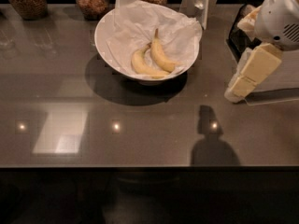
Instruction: Pick banana from white bowl
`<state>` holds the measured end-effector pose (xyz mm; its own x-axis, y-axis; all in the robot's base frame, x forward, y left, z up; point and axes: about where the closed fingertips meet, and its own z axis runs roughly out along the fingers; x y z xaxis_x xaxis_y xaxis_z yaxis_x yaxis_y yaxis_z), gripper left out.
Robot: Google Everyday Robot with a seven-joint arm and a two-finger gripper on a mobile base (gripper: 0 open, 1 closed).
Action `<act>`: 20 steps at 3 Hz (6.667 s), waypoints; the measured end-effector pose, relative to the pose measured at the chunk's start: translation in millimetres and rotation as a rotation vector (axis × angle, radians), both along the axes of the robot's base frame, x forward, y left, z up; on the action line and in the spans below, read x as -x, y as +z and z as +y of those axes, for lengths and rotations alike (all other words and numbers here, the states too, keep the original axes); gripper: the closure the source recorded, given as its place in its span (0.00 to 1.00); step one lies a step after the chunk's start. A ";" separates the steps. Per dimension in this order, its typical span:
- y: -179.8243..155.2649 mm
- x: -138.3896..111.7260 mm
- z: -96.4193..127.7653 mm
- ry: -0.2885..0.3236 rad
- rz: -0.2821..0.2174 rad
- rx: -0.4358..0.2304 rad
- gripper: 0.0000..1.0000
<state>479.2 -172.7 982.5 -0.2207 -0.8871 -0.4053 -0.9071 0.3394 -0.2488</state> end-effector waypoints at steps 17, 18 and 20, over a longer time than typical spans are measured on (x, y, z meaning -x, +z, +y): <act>-62.7 -193.6 128.4 -0.224 -0.125 -0.252 1.00; -48.7 -192.4 133.1 -0.198 -0.135 -0.269 1.00; -59.3 -209.7 104.4 -0.182 -0.120 -0.248 0.58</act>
Offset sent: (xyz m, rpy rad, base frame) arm 0.1565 0.0919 -0.0007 0.2275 -0.1342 -0.1540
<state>688.8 -68.3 923.2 -0.3039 -0.7089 -0.6365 -0.7954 0.5565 -0.2399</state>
